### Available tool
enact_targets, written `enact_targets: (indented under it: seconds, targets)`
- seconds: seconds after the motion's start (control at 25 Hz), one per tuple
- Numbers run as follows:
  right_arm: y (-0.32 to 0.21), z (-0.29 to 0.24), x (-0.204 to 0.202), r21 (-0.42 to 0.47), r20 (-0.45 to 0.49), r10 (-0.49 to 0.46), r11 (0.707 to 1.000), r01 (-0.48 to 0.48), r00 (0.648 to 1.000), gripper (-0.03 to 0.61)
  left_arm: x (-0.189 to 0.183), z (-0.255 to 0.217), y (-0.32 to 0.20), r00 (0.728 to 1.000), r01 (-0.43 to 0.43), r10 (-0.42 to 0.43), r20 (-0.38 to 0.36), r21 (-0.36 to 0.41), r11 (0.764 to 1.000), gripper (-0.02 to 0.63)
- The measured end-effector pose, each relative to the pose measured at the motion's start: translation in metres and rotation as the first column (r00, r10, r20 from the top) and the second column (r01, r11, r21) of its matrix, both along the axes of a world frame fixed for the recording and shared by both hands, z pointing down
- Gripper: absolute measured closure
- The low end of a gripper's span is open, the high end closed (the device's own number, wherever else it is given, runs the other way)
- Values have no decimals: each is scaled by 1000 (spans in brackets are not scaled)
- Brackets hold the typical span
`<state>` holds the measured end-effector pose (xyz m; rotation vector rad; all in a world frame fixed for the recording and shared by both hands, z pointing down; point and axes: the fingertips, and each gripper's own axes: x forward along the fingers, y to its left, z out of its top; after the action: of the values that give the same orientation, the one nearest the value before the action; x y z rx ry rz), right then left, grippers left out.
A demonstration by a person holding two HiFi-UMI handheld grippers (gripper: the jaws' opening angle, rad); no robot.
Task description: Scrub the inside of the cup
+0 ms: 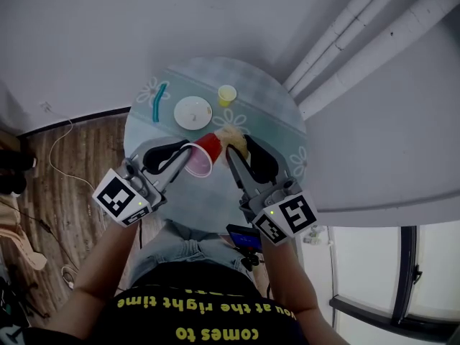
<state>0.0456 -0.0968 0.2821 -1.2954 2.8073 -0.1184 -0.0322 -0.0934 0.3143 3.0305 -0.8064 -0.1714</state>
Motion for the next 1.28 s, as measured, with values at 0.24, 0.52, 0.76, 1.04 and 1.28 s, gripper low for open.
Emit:
enact_targets:
  seconds: [0.24,0.52,0.76,1.04,1.28]
  targets:
    - [8,-6,-9,8,5,-33,999,33,999,442,-3,2,-4,999,9,-9,32,23,1000,584]
    - [15,-8,-16,5,16,-63,998,63,998,442,-1,4,-6,997,9,-13,79,53,999,584]
    - [2,0,-7,-5,-1,-27,1000,27,1000,442,6,-1,4,994,-34,21,106,116,993,584]
    - [7,-1,-12,-7,5,-46,999,46,999,442,8,4,4,988,-36,14,154,137,990,584]
    - [16,-4,-19,-4,-12,-81,997,81,997,442,8,7,2,980,-43,9,201,168,985,584]
